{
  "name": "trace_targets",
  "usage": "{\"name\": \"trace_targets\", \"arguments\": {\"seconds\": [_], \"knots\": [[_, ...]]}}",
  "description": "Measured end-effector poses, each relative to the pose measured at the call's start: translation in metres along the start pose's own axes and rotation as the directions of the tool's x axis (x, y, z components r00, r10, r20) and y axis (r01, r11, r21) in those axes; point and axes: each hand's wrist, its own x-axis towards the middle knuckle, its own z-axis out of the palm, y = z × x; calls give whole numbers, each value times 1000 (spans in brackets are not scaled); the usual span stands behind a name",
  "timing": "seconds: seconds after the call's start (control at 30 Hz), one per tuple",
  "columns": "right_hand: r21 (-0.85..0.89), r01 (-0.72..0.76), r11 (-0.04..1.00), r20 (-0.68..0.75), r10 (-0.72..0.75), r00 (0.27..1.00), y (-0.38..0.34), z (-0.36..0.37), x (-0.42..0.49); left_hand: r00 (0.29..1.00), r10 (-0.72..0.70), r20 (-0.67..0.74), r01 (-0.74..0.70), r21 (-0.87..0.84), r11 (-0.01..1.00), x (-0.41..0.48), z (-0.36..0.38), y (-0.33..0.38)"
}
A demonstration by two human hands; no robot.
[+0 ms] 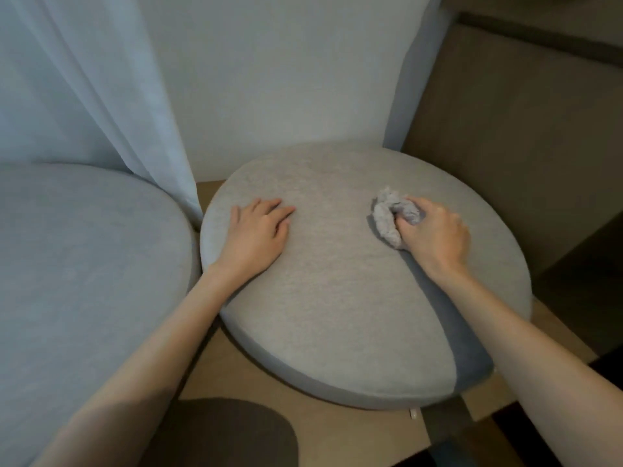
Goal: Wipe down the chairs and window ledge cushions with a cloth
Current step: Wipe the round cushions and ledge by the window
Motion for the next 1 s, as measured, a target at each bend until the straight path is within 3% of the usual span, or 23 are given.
{"name": "trace_targets", "arguments": {"seconds": [0.07, 0.23, 0.37, 0.47, 0.63, 0.7, 0.77, 0.87, 1.0], "knots": [[91, -54, 994, 8, 54, 999, -3, -5, -18, 999, -40, -27, 40, 3, 999, -9, 4, 13], [200, 233, 952, 109, -258, 960, -51, -14, -109, 999, -25, 25, 24, 40, 999, -27, 15, 35], [148, 344, 927, 111, -362, 926, -34, -31, -128, 1000, 5, 8, -5, 17, 1000, -36, 12, 38], [31, 309, 950, 34, -310, 950, 9, -44, -112, 999, 28, 30, -29, 30, 999, -42, 14, 44], [-10, -22, 1000, -90, 21, 996, 80, -76, -84, 999, 31, 10, -31, 19, 999, -43, 14, 46], [-27, -53, 998, -93, 50, 994, 75, -76, -88, 1000, 27, -3, -27, 26, 999, -42, 14, 49], [-37, 8, 999, -38, -9, 999, 50, -65, -100, 1000, 15, -7, -15, 29, 999, -43, 15, 51], [78, 145, 986, 80, -151, 985, -7, -41, -120, 1000, -2, -3, 2, 38, 999, -42, 14, 53], [100, 303, 948, 64, -310, 949, -37, -27, -124, 1000, -6, -19, 6, 18, 1000, -43, 11, 51]]}}
